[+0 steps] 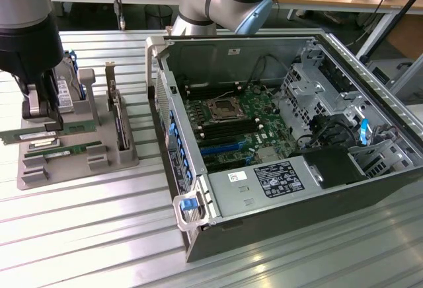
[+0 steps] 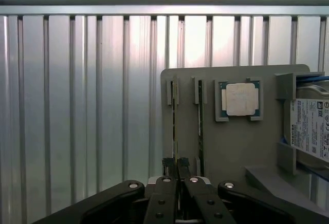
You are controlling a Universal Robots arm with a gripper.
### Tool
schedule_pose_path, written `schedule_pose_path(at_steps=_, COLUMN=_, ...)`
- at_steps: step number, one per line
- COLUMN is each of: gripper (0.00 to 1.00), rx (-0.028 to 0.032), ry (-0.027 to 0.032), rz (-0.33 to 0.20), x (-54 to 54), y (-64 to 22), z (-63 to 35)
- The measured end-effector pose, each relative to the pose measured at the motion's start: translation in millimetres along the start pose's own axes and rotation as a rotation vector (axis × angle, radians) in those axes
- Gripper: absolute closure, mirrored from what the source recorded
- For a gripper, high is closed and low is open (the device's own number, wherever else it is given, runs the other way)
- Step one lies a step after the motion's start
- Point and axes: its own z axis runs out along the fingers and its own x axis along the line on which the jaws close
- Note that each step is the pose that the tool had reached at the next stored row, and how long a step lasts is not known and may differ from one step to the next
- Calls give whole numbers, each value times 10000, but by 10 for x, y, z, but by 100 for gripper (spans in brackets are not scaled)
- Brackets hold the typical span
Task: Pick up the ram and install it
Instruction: 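Pick up the ram and move it above insertion slot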
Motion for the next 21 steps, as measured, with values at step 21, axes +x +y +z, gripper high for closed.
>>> schedule_pose_path(at_steps=21, gripper=88, rx=1, ry=0, rz=0, x=3, y=8, z=-91)
